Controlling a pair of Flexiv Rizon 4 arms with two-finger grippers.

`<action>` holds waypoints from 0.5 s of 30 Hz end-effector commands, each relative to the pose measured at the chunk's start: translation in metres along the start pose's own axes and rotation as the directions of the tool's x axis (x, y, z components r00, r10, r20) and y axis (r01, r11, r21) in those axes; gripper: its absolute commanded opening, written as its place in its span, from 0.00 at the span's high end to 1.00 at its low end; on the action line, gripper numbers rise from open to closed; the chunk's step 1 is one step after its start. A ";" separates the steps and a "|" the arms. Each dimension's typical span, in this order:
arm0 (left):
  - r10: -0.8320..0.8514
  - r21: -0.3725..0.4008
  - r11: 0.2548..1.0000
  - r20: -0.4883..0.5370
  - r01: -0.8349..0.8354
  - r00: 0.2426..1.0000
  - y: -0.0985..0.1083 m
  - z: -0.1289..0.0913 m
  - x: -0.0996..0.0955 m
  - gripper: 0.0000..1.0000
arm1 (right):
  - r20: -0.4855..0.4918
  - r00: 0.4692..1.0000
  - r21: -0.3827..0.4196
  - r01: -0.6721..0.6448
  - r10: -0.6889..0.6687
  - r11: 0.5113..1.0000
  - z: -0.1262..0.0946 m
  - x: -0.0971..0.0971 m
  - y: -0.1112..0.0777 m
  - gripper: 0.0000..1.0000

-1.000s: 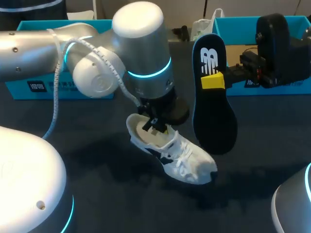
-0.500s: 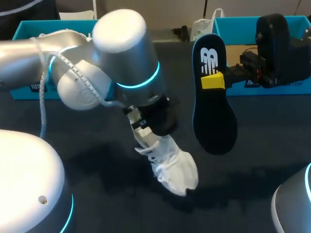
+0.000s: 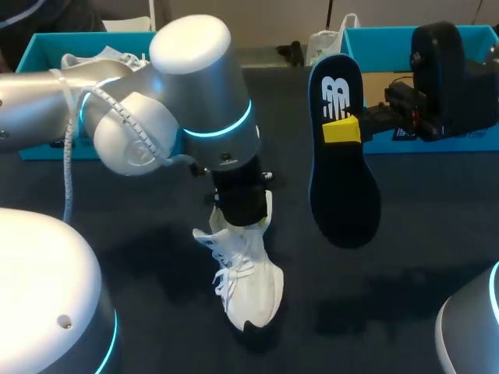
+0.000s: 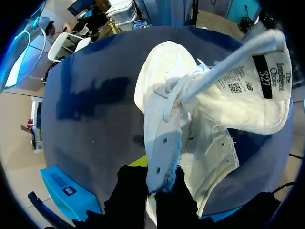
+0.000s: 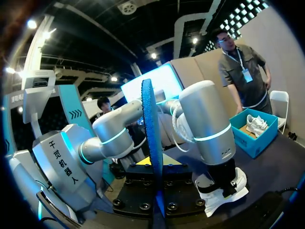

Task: Take the shoe out of the shoebox, open the shoe tongue, remove and reinsert the insole, then place the shoe into the shoebox

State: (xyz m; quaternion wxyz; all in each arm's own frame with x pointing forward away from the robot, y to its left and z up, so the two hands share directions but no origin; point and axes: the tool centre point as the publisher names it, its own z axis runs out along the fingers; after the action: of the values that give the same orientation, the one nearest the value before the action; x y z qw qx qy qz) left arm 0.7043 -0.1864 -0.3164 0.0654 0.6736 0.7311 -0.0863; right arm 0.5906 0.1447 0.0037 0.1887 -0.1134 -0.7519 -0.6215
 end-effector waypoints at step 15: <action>0.002 -0.005 1.000 -0.039 -0.003 0.999 -0.006 0.038 -0.014 1.00 | 0.000 1.000 0.002 -0.002 0.002 1.000 0.002 -0.001 0.000 1.00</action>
State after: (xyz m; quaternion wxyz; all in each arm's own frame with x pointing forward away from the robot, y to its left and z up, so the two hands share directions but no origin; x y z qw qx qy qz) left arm 0.6979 -0.2014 -0.3431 0.0550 0.6760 0.7313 -0.0728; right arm 0.5906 0.1447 0.0037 0.1887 -0.1134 -0.7519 -0.6215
